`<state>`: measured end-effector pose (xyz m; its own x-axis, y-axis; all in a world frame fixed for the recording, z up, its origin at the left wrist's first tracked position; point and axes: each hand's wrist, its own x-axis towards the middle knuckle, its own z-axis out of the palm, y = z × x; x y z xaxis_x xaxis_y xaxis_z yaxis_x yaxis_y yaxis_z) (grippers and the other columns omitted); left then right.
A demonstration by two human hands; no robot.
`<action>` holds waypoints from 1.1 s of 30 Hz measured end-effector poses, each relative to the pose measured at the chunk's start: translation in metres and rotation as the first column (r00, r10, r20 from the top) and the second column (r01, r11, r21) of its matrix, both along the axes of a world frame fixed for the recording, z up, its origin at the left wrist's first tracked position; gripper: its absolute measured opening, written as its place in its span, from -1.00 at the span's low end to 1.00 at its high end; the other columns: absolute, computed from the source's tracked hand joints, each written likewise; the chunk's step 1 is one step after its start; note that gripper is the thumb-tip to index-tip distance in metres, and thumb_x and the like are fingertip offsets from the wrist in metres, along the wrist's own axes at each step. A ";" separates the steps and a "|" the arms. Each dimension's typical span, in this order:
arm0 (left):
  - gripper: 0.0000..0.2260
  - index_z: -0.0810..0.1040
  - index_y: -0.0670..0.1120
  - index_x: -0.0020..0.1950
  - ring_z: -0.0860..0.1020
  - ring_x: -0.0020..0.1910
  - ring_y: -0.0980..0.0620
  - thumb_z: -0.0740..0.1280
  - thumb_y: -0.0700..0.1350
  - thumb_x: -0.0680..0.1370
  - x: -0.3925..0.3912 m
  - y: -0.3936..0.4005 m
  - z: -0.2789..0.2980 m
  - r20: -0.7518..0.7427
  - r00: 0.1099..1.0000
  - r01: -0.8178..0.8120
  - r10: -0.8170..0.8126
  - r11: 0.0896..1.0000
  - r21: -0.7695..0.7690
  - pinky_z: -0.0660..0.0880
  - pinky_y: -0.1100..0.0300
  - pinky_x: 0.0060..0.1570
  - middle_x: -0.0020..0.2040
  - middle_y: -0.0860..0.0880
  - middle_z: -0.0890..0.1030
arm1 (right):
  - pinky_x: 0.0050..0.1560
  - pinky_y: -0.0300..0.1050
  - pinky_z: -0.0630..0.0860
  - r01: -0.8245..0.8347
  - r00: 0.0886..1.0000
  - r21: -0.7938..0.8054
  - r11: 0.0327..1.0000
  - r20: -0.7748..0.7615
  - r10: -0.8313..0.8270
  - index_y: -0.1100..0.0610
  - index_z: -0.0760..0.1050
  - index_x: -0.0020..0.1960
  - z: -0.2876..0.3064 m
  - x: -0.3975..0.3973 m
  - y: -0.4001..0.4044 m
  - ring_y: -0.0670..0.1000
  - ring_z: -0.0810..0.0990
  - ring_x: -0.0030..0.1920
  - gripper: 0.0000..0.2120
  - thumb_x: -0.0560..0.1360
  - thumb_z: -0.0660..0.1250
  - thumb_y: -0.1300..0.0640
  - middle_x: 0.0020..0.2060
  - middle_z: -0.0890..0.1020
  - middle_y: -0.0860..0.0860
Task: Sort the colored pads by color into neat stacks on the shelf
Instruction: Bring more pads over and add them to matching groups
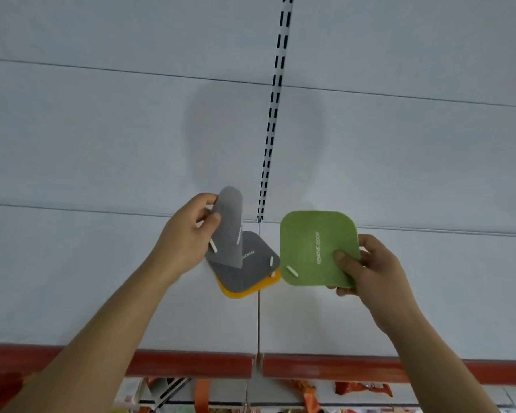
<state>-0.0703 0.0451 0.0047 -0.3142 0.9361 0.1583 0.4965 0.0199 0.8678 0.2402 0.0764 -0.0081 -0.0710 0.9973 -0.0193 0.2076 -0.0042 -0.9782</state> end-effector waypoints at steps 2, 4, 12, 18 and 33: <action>-0.83 0.52 0.14 0.27 0.63 0.03 0.12 0.24 -0.08 0.72 0.013 0.007 0.005 -0.003 0.996 0.094 -0.095 0.995 -0.022 0.54 0.06 0.01 0.07 0.14 0.68 | -0.28 0.03 0.63 0.059 0.998 0.016 0.998 -0.018 -0.059 0.07 0.61 0.14 0.000 0.012 -0.009 0.23 0.73 -0.29 -0.84 0.62 0.37 0.27 -0.17 0.74 0.14; -0.76 0.50 0.13 0.33 0.62 0.11 0.13 0.25 -0.13 0.71 0.031 0.013 0.004 0.028 0.976 0.216 -0.215 0.975 -0.056 0.53 0.11 0.04 0.14 0.14 0.67 | -0.26 0.04 0.66 0.125 0.992 0.038 0.991 -0.012 -0.124 0.02 0.66 0.13 -0.001 0.027 -0.019 0.21 0.74 -0.28 -0.79 0.63 0.35 0.27 -0.15 0.75 0.09; -0.55 0.52 0.27 0.38 0.64 0.13 0.10 0.36 -0.23 0.63 0.146 0.022 0.006 0.105 0.783 0.622 -0.613 0.777 -0.094 0.58 0.13 0.08 0.18 0.13 0.66 | -0.26 0.07 0.68 0.411 0.911 0.097 0.906 -0.032 -0.410 0.05 0.67 0.10 0.003 0.123 -0.065 0.18 0.74 -0.28 -0.82 0.63 0.34 0.26 -0.13 0.74 0.10; -0.63 0.61 0.16 0.29 0.61 0.08 0.23 0.37 -0.23 0.58 0.261 0.027 0.015 -0.134 0.754 0.645 -0.643 0.763 -0.034 0.51 0.29 0.03 0.13 0.22 0.67 | -0.18 0.14 0.71 0.564 0.826 0.106 0.819 -0.099 -0.555 -0.08 0.68 0.04 -0.001 0.218 -0.103 0.19 0.74 -0.17 -0.77 0.63 0.36 0.24 -0.15 0.75 0.04; -0.79 0.61 0.09 0.11 0.63 -0.03 0.23 0.41 -0.22 0.59 0.593 0.035 -0.002 -0.077 0.674 0.736 -0.735 0.676 -0.013 0.52 0.29 -0.06 0.01 0.17 0.69 | -0.32 0.08 0.69 0.735 0.668 0.019 0.678 -0.191 -0.719 0.03 0.61 0.16 -0.014 0.506 -0.154 0.20 0.73 -0.30 -0.79 0.64 0.33 0.28 -0.10 0.73 0.14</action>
<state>0.5230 0.0803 0.0030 0.4875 0.8565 0.1699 0.4026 -0.3931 0.8266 0.7459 -0.0780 -0.0220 0.6833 0.7300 0.0134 0.0222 -0.0024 -0.9998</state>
